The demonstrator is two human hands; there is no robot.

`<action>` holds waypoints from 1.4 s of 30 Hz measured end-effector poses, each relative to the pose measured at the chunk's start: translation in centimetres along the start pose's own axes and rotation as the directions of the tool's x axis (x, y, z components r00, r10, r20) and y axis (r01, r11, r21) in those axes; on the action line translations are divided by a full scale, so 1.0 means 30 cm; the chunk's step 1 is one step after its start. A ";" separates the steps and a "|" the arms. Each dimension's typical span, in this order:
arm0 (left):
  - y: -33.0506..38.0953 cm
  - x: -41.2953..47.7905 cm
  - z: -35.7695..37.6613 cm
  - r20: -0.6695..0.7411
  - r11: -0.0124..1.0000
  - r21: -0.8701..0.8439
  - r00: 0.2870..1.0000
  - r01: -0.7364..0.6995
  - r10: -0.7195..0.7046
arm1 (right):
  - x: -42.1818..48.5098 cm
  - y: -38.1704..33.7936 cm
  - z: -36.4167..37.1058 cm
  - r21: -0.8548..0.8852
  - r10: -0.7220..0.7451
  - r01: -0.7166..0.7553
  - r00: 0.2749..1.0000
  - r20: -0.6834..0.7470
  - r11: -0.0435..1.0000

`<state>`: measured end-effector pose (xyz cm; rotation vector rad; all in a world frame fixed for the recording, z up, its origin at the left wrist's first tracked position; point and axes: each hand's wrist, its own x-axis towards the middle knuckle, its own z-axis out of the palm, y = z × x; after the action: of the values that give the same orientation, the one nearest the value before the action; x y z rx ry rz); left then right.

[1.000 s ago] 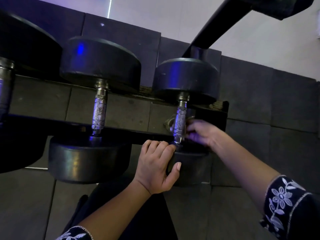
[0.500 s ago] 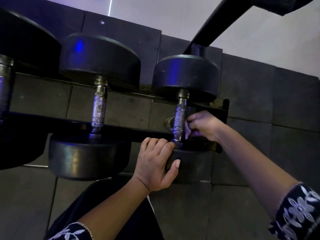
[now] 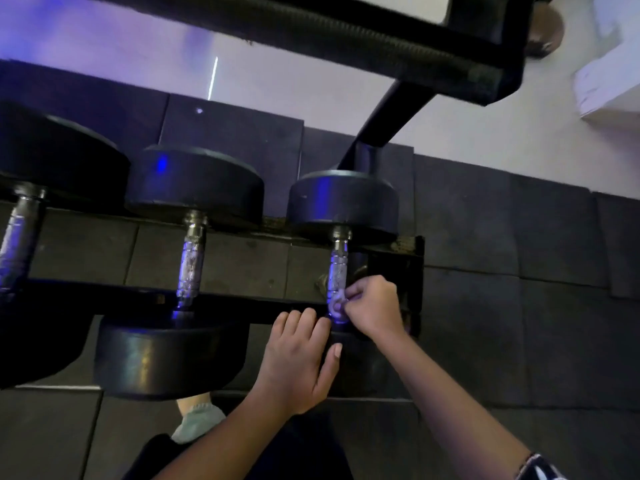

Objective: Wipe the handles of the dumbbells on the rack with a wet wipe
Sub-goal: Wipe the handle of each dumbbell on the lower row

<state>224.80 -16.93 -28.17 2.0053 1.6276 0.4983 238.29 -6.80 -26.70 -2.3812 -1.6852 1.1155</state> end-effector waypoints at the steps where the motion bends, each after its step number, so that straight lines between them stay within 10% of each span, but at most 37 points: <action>1: 0.001 0.005 -0.004 0.005 1.000 -0.004 1.000 0.003 -0.003 | -0.009 -0.015 -0.003 0.017 -0.016 0.017 0.999 -0.036 1.000; 10: 0.027 0.058 0.002 -0.061 0.980 -0.093 0.981 0.178 -0.184 | -0.037 -0.043 -0.005 0.035 -0.167 0.175 0.973 -0.159 0.984; 36: 0.008 0.049 0.013 -0.075 0.995 0.049 0.993 0.090 -0.087 | -0.008 -0.071 0.042 -0.243 -0.294 0.246 0.937 -0.187 0.938; 42: 0.023 0.046 0.030 -0.092 0.989 0.039 0.986 0.141 -0.136 | -0.007 -0.039 0.035 -0.056 -0.234 0.228 0.937 -0.259 0.972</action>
<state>226.16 -15.82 -28.51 1.9095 1.8328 0.5093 236.71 -6.88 -26.90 -2.1548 -1.8289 0.7103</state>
